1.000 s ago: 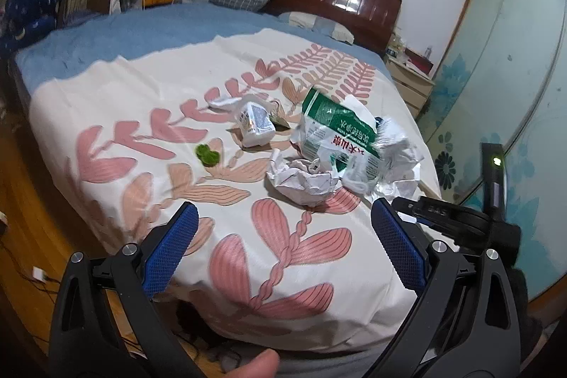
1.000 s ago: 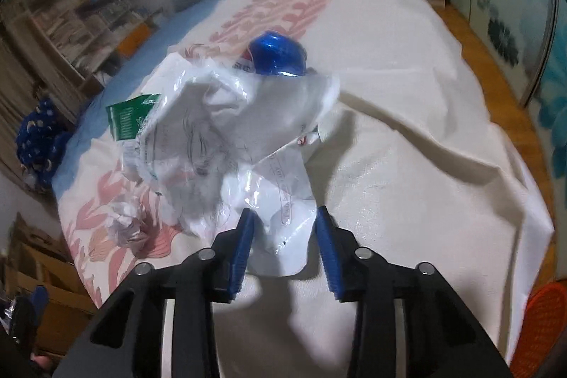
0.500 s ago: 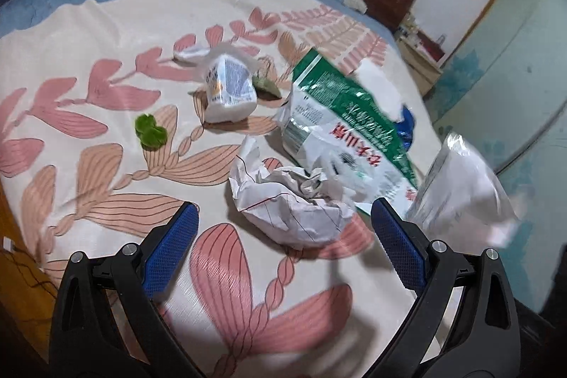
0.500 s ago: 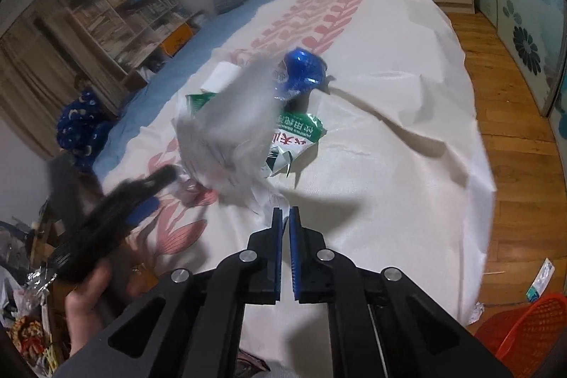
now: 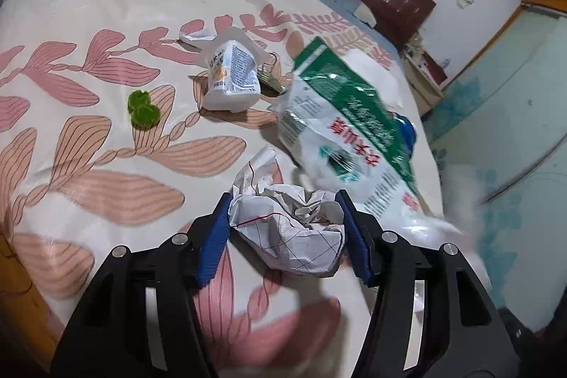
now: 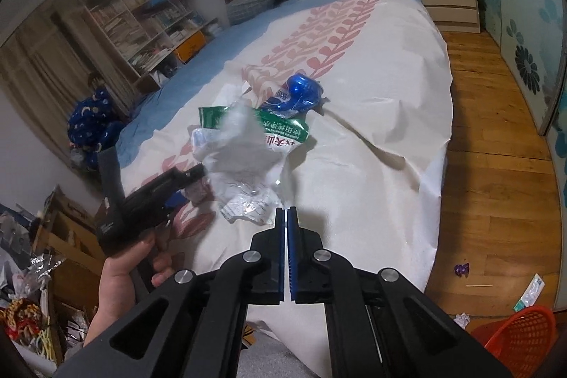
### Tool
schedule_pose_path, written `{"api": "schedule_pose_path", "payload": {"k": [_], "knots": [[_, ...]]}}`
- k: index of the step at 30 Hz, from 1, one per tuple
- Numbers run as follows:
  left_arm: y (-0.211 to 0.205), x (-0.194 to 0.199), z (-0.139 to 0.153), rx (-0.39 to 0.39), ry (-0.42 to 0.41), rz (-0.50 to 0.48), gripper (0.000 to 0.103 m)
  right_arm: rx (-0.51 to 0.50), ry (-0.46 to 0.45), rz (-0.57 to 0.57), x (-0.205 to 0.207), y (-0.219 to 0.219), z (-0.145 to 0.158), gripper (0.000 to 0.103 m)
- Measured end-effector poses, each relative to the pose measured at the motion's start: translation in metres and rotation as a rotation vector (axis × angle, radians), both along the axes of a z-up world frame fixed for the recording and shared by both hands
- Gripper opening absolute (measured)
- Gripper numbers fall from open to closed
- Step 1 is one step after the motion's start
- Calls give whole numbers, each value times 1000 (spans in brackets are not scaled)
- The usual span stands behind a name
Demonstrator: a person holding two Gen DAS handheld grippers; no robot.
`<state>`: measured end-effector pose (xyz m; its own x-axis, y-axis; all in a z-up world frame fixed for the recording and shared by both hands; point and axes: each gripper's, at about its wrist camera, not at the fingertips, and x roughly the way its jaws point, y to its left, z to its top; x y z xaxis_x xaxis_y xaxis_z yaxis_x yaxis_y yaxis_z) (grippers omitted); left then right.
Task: Collect trash
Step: 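Grasp the crumpled white paper with the left tool while the right tool grasps a clear plastic wrapper, then carry the paper and wrapper to the red basket and release both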
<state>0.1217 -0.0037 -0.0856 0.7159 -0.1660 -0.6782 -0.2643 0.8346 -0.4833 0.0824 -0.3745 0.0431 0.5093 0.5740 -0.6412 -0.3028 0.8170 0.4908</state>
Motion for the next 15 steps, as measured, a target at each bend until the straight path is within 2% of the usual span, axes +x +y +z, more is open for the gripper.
{"api": "schedule_pose_path", "payload": {"k": [3,4,5,6,7,8,11,13,14,15], "knots": [[1,-16,3,-7,-21,6,59,18,22,7,12,7,-9,9],[2,-21,4,-14,-28,12,58,-14,11,-2,18,9,-12,12],[3,-25,5,-20,-31,14,58,-20,1,-8,22,11,-14,33],[4,-25,5,-23,-33,17,58,-19,-9,-21,27,11,-16,71],[5,-30,6,-29,-39,19,58,-9,-15,-39,33,11,-19,82],[6,-32,8,-34,-47,15,58,-8,-21,-60,41,12,-22,86],[7,-37,17,-27,-75,2,58,-74,-21,-51,68,34,-30,84],[7,-40,24,-25,-96,-12,58,-120,27,-27,87,54,-44,65],[7,-42,27,-25,-108,-21,58,-125,59,-14,95,61,-49,41],[7,-41,30,-27,-118,-32,58,-124,92,-1,100,67,-56,30]]}}
